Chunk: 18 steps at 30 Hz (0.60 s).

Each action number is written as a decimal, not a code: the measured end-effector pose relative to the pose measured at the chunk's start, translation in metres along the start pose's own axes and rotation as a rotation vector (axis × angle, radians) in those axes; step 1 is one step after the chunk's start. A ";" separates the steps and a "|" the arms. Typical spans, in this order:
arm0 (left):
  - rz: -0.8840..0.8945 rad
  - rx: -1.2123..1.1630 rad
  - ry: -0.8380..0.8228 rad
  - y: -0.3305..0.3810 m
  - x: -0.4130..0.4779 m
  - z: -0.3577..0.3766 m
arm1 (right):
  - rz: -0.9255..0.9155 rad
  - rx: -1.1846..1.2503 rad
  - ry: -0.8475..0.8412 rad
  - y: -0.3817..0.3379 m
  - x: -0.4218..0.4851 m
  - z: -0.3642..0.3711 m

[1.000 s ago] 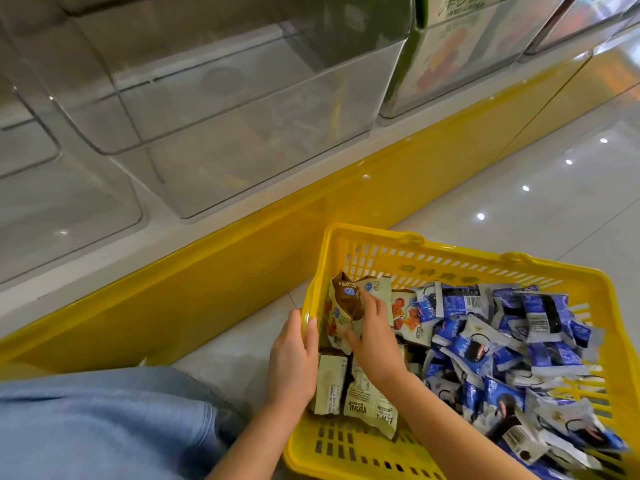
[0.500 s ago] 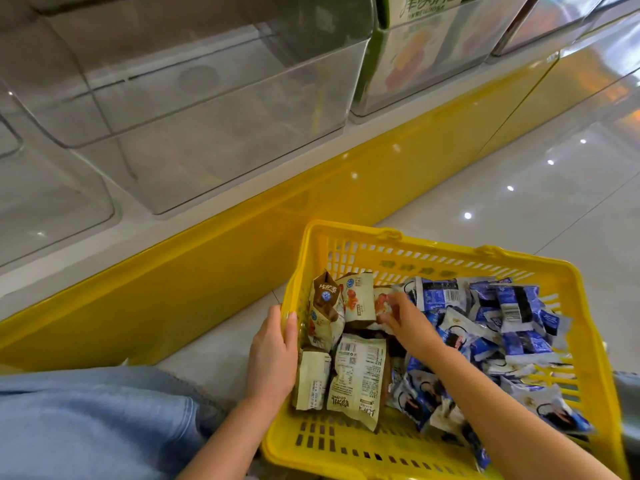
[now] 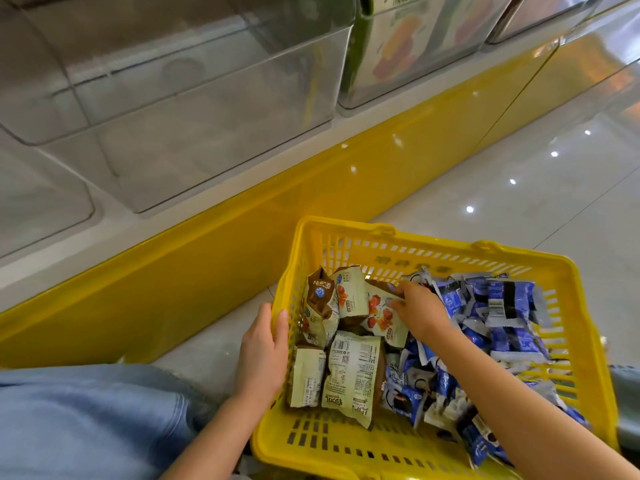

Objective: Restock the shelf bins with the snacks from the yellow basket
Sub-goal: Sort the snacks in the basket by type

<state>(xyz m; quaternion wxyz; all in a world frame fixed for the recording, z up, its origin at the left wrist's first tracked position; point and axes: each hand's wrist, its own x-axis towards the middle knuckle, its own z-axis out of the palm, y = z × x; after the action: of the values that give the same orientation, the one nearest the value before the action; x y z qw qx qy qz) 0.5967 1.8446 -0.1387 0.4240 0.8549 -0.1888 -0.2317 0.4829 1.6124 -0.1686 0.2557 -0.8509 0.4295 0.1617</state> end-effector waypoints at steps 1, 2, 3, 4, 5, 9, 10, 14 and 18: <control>-0.002 0.010 -0.004 0.000 0.000 0.000 | -0.035 -0.044 0.054 -0.004 -0.007 -0.006; -0.003 0.026 -0.010 0.001 0.000 0.000 | -0.080 -0.087 0.113 -0.007 -0.014 -0.012; -0.004 0.042 -0.014 0.001 0.000 0.000 | -0.124 -0.111 0.176 -0.011 -0.021 -0.019; -0.004 0.056 -0.018 0.002 0.001 0.000 | -0.165 -0.104 0.249 -0.014 -0.029 -0.027; -0.001 0.067 -0.020 0.002 0.003 0.000 | -0.203 -0.061 0.323 -0.018 -0.038 -0.034; 0.038 0.099 -0.031 0.008 0.016 -0.002 | -0.221 0.318 0.501 -0.039 -0.069 -0.042; 0.044 0.093 -0.040 0.009 0.018 -0.003 | -0.164 0.489 0.447 -0.046 -0.072 -0.036; 0.029 0.079 -0.045 0.010 0.019 -0.002 | 0.123 0.915 0.005 -0.072 -0.075 0.015; 0.055 0.095 -0.035 0.007 0.020 -0.001 | 0.158 0.663 -0.081 -0.075 -0.064 0.048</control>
<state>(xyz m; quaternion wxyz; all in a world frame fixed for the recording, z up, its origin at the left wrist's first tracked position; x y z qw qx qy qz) 0.6131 1.8311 -0.1369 0.3857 0.8644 -0.2303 -0.2259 0.5046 1.7190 -0.1543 0.5218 -0.6786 0.5127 0.0662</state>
